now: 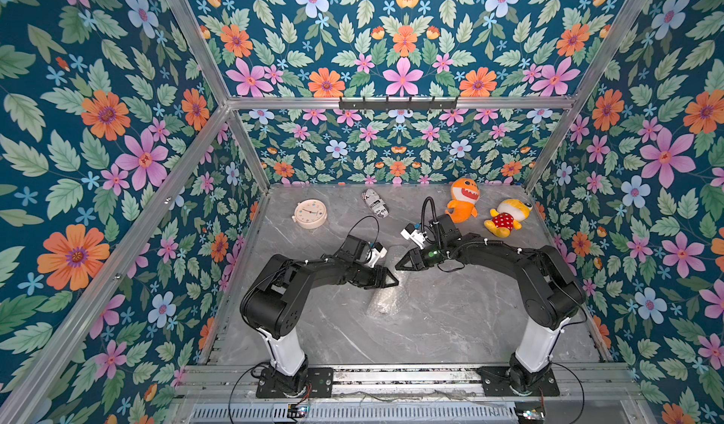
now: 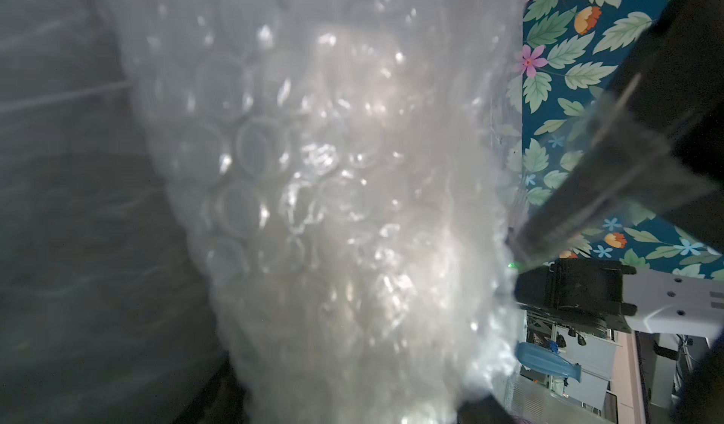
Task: Wrap vases in bubble wrap
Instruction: Stick the tape on the bubble wrap.
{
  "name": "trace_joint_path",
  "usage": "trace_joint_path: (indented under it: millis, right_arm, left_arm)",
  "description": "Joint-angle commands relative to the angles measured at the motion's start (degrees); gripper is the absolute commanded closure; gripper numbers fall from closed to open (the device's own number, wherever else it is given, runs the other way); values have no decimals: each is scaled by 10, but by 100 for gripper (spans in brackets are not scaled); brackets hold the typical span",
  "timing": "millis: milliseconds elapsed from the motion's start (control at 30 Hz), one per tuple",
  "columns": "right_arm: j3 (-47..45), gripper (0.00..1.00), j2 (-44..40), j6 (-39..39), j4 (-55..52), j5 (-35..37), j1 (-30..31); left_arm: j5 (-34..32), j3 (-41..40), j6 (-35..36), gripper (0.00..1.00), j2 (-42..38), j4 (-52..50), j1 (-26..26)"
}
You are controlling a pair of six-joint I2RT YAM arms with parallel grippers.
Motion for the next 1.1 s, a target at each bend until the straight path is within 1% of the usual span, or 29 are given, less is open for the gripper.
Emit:
trace_joint_path:
  millis: [0,133,233,333,633,900,1067]
  right_arm:
    - [-5,61,-1,1,2,-1,1]
    - [-18,62,12,14,26,-8,1]
    - [-19,62,37,27,55,-19,1]
    - [-10,63,53,28,54,-21,1]
    - [-9,62,-16,39,37,-10,-11]
    - [-5,62,-10,38,31,-14,-12]
    - [13,62,14,38,30,-18,-11]
  left_arm:
    - [-5,0,8,71,0,-14,-1]
    - [-5,-1,8,71,-1,-15,-1]
    - [-5,-2,8,71,0,-14,-1]
    - [-5,0,7,71,-1,-14,-1]
    - [-4,-1,6,71,2,-9,-3]
    - [-2,-1,5,71,4,-7,-4]
    - [0,1,5,71,4,-7,-5]
